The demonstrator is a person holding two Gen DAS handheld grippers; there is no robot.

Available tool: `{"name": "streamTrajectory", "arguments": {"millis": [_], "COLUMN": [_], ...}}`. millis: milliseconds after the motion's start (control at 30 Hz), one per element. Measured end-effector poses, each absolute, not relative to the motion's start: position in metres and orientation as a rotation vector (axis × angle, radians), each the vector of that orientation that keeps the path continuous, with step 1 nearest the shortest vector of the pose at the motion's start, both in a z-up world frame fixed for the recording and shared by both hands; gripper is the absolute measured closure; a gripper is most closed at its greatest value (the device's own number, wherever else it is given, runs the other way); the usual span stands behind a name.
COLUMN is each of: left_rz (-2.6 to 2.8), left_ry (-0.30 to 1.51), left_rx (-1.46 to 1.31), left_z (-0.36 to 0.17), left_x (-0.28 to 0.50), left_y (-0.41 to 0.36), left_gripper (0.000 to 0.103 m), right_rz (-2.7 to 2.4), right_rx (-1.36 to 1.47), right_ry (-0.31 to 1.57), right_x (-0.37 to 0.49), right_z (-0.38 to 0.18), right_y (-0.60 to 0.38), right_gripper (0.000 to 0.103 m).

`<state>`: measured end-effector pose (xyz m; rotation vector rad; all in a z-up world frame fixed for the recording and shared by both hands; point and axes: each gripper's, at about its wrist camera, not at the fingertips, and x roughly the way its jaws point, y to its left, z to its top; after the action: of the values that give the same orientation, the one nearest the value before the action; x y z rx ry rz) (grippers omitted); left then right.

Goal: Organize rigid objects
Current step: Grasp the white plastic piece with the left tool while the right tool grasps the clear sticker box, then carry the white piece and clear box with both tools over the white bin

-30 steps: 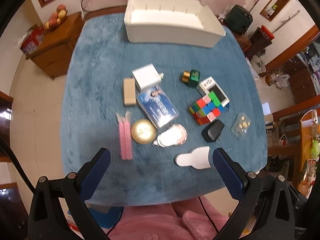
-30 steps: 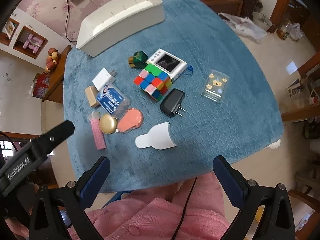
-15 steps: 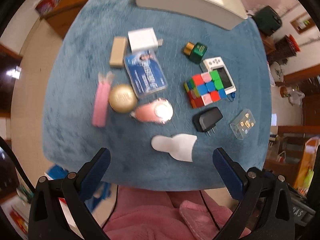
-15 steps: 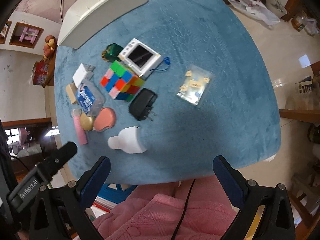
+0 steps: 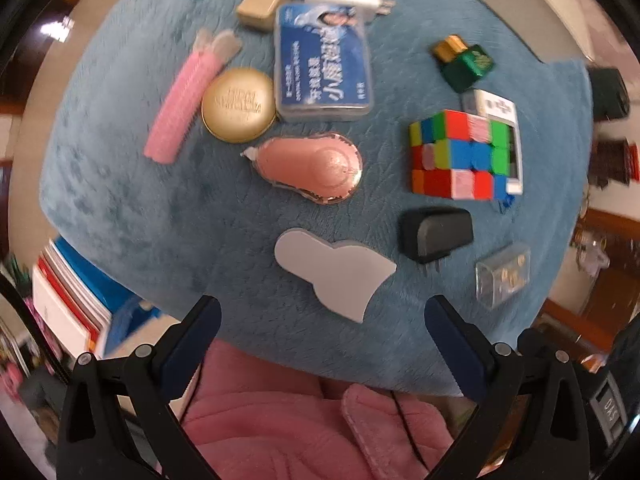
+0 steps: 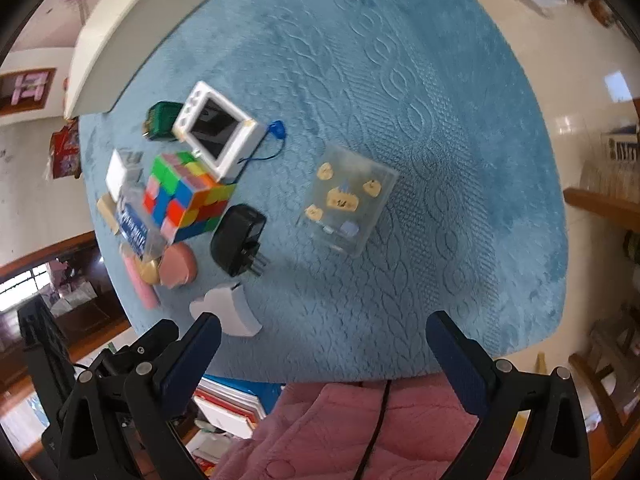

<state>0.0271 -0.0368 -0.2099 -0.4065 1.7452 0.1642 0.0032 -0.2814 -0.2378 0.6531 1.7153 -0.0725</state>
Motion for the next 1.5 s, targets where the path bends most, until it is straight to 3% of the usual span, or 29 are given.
{"name": "streamTrajectory", "arguments": {"millis": [500,800,967,1300,1500], "left_rz": [0.389,0.409,0.410,0.434,0.430], "left_ry": [1.915,1.968,1.980,1.970,1.963], "left_rx": [-0.746,-0.828,-0.872,-0.832,-0.822], "left_z": [-0.271,-0.288,-0.299,-0.301,-0.299], "left_x": [0.034,0.024,0.023,0.028,0.028], "left_y": [0.000,0.012,0.020,0.016,-0.017], "left_gripper": [0.003,0.015,0.031,0.038,0.040], "right_rz": [-0.168,-0.203,-0.218,-0.209,-0.190], "right_rx": [0.803,0.756,0.728,0.697,0.702], "right_ry": [1.797,1.797,1.803,1.789,1.767], "right_x": [0.039,0.060,0.061,0.056,0.047], "right_z": [-0.287,-0.299,-0.309,-0.309,-0.308], "right_y": [-0.301,-0.292,-0.286,-0.293,-0.302], "right_gripper": [0.006,0.021,0.029,0.050,0.051]}}
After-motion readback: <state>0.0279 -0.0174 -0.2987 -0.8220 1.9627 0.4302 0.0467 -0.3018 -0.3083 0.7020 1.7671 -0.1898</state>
